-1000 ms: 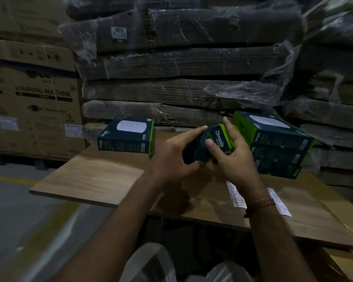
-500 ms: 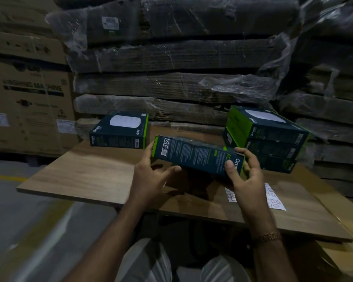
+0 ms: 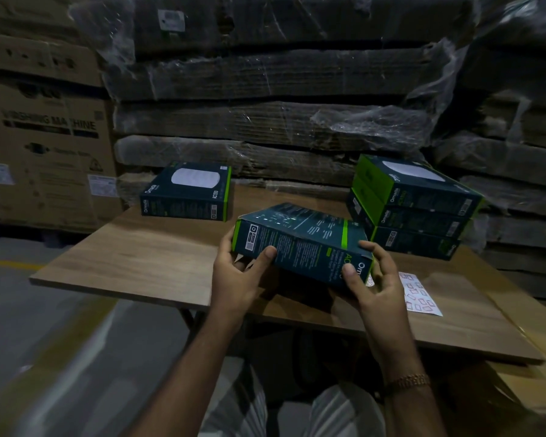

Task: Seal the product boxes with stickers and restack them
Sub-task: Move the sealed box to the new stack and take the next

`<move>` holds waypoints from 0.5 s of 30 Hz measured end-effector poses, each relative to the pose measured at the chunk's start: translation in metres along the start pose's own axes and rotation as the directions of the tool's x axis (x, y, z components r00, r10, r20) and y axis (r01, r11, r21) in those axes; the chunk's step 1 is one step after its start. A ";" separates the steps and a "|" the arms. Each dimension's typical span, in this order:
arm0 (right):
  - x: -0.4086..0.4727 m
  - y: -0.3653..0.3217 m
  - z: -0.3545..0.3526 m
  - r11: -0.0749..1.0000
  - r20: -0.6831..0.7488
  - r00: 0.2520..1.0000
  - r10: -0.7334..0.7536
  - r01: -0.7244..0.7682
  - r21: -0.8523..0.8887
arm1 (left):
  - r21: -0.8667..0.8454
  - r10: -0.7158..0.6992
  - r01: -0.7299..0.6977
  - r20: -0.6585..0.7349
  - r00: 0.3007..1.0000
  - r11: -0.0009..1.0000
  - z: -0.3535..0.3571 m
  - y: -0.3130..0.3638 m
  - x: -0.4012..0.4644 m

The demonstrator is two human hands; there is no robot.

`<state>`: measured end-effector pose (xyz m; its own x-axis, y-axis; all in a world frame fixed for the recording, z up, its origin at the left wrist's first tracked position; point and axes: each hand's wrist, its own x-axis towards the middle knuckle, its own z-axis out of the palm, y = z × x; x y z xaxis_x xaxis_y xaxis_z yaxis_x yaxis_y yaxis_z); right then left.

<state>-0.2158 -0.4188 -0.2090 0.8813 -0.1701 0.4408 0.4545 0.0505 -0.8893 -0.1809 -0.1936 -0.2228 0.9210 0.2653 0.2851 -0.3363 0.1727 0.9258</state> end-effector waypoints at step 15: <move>-0.017 0.031 0.018 0.976 0.247 0.958 0.144 -0.097 -0.193 | -0.245 -0.333 0.265 -0.302 0.893 0.932 -0.004 -0.017 0.006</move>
<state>-0.2145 -0.3971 -0.2419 0.9419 0.0874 0.3244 0.3335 -0.1246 -0.9345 -0.1710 -0.1907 -0.2378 0.8753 0.4660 -0.1291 -0.1177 0.4642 0.8779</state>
